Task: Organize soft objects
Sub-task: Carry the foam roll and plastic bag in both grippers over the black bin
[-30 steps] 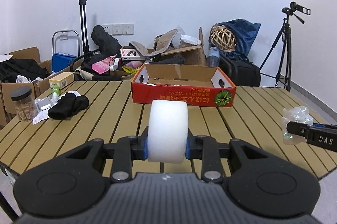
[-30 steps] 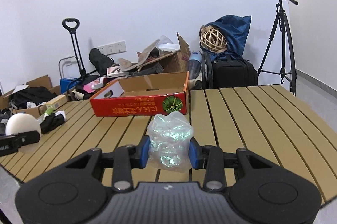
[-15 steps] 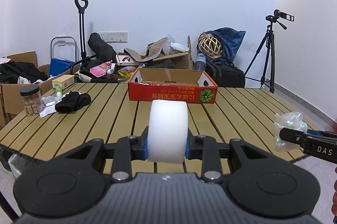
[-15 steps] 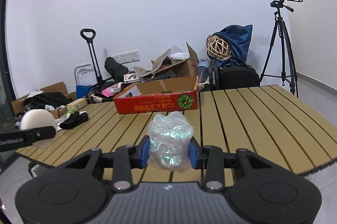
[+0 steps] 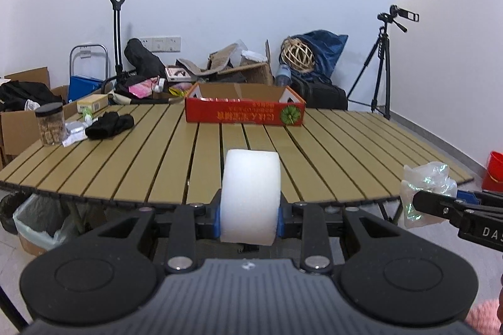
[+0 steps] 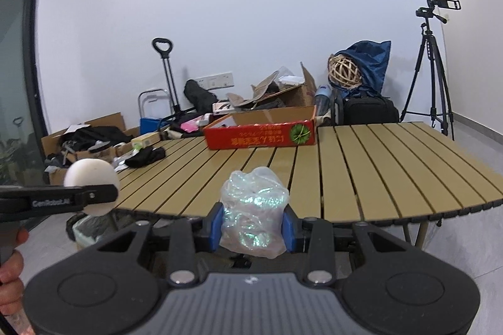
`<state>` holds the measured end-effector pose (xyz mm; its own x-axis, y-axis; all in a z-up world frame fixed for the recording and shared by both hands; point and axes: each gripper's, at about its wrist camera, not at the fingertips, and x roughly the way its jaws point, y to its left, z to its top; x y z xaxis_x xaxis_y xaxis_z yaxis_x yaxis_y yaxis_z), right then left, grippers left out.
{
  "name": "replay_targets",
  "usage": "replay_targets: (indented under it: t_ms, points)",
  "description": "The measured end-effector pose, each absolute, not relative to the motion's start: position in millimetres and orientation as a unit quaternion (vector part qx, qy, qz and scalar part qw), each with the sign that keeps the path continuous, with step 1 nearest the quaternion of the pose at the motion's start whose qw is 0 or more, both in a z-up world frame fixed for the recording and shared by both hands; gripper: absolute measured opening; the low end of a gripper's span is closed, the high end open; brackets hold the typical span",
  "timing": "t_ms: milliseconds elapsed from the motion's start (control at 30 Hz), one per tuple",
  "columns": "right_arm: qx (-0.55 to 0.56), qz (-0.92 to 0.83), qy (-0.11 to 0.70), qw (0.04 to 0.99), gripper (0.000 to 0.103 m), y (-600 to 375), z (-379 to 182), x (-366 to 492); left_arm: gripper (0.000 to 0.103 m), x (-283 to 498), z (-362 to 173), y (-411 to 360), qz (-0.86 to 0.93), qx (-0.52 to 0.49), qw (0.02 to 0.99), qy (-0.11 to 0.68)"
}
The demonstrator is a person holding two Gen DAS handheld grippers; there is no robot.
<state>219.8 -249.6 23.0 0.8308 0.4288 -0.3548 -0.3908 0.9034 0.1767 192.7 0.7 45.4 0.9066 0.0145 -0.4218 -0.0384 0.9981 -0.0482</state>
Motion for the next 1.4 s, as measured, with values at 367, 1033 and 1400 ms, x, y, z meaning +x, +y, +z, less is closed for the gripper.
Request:
replay_targets:
  t_ms: [367,1033,1400]
  points:
    - [0.028,0.252,0.266,0.93,0.036,-237.3,-15.0,164.7,0.03,137.3,5.1,-0.8,-0.004,-0.015,0.965,0.261]
    - [0.007,0.245,0.471,0.847,0.036,-208.1,-136.7,146.7,0.03,125.9,-124.7,16.8,0.012,-0.024,0.894,0.447]
    - [0.032,0.249,0.534,0.808,0.036,-202.0,-171.7,164.8,0.03,142.0,-162.6,29.4,0.012,-0.047,0.862,0.505]
